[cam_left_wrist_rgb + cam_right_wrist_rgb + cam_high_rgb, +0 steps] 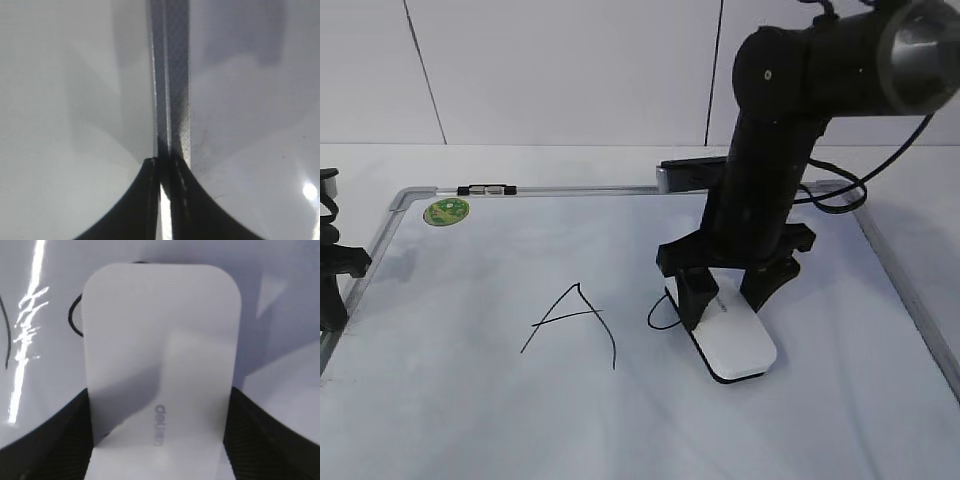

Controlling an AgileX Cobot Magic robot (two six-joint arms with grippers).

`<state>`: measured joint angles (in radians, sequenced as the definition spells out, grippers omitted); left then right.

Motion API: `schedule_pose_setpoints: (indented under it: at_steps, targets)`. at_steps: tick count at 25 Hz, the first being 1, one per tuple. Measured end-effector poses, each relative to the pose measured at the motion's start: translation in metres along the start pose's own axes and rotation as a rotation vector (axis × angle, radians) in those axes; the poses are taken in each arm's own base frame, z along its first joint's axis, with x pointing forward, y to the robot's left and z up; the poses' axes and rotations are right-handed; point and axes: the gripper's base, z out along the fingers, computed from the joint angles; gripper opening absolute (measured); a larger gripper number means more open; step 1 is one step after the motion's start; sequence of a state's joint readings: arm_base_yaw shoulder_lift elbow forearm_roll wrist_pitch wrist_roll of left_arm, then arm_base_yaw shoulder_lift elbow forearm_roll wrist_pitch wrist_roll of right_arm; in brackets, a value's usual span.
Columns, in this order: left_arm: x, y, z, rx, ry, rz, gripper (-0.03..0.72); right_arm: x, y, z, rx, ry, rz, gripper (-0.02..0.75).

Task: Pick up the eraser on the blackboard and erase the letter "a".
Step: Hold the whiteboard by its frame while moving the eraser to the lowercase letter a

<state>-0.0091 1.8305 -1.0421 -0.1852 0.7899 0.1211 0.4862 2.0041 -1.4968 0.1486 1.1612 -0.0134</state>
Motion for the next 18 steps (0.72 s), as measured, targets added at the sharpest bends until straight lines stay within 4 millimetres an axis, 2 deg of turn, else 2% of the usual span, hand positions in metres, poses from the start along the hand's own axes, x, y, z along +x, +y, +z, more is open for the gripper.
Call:
schedule_pose_setpoints:
  at_steps: [5,9,16,18]
  targets:
    - [0.000,0.000,0.000,0.000,0.000,0.000,0.017,-0.014,0.004,0.007,0.012,-0.009,-0.039,0.560]
    - [0.000,0.000,0.000,0.000,0.000,0.000,0.017,-0.024,0.019,0.011,0.052,-0.014,-0.120,0.560]
    - [0.000,0.000,0.000,-0.001,0.000,0.001,0.017,-0.023,0.053,0.017,0.105,-0.008,-0.241,0.560]
    - [0.000,0.000,0.000,-0.001,0.000,0.001,0.017,-0.022,0.056,0.018,0.129,-0.008,-0.265,0.559]
